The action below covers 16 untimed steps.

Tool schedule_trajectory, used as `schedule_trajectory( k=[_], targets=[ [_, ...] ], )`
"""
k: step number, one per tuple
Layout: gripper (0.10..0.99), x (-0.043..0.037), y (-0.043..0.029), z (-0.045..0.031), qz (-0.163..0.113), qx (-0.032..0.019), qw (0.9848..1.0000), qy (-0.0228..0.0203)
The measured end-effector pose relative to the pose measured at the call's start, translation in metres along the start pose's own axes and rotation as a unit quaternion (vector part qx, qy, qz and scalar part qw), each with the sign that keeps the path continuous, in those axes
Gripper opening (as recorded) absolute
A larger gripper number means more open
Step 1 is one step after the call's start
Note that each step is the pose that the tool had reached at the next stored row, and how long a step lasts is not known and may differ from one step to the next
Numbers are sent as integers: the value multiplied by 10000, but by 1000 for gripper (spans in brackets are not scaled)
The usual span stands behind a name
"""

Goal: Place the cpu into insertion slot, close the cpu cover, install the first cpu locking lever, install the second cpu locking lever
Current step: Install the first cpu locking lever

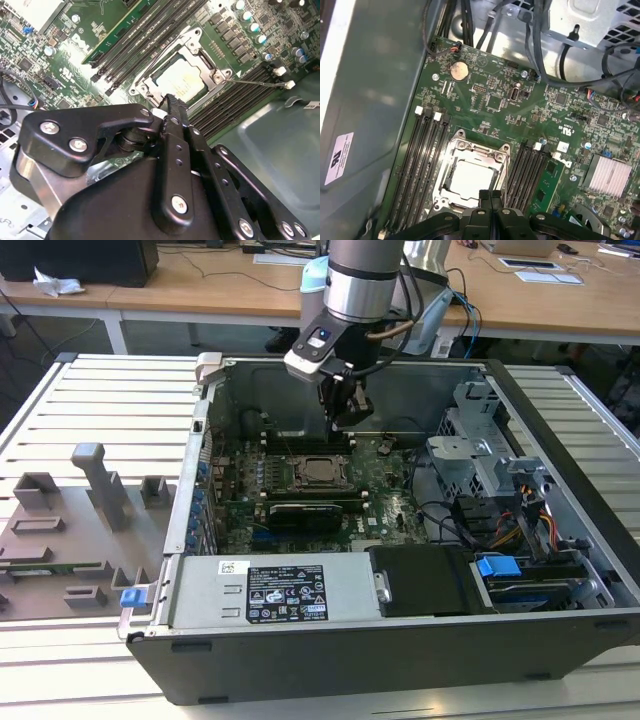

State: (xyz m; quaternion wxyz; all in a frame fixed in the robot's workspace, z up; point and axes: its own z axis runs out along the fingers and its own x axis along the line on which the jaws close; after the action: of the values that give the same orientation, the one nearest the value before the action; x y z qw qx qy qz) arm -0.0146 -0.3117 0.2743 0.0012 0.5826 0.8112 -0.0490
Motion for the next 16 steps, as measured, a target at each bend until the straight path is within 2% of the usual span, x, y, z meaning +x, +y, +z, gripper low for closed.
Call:
schedule_trajectory(
  k=[5,7,10,13,16],
  targets=[
    [106,0,0,0,-285,-17,9996,-22],
    [106,0,0,0,-482,-28,9988,-38],
    [106,0,0,0,-754,-45,9971,-59],
    [106,0,0,0,-890,-53,9960,-70],
    [106,0,0,0,-1111,-66,9937,-87]
  ],
)
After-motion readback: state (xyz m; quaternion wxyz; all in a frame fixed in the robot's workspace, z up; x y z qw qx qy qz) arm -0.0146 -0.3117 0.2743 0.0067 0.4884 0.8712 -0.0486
